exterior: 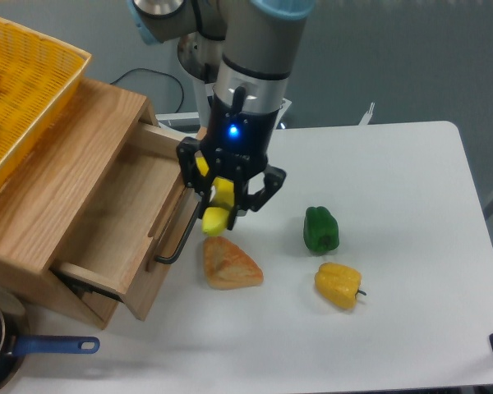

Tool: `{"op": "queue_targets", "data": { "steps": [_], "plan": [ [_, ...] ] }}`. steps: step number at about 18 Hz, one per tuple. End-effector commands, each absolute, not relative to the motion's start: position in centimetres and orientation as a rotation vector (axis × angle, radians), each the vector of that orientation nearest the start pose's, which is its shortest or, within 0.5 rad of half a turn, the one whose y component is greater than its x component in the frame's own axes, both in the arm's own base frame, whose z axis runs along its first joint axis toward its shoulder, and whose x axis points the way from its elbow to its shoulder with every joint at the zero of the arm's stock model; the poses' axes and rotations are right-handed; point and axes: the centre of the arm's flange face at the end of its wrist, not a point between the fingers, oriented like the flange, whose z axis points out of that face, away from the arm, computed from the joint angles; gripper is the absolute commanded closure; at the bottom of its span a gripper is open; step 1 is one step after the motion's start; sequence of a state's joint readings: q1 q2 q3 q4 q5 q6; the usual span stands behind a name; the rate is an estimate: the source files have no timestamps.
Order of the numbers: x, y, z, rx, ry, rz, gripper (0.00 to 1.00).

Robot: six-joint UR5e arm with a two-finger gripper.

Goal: Place the banana in the top drawer
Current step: 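Adjust the held banana above the drawer opening, then lower the banana down into the open drawer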

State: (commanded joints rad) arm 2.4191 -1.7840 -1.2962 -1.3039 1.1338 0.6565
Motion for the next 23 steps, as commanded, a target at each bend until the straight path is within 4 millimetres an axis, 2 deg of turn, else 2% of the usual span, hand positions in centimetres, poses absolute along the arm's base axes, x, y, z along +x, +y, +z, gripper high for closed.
{"op": "queue_targets", "data": {
  "steps": [6, 13, 20, 23],
  "plan": [
    [-32.0, 54.2, 55.8, -2.577, -0.090, -0.138, 0.90],
    [-31.2, 55.1, 55.9, -2.559, -0.051, -0.117, 0.90],
    [-31.1, 55.2, 54.0, -2.581, -0.001, -0.136, 0.90],
    [-30.2, 55.7, 53.2, -2.592, 0.014, -0.157, 0.90]
  ]
}}
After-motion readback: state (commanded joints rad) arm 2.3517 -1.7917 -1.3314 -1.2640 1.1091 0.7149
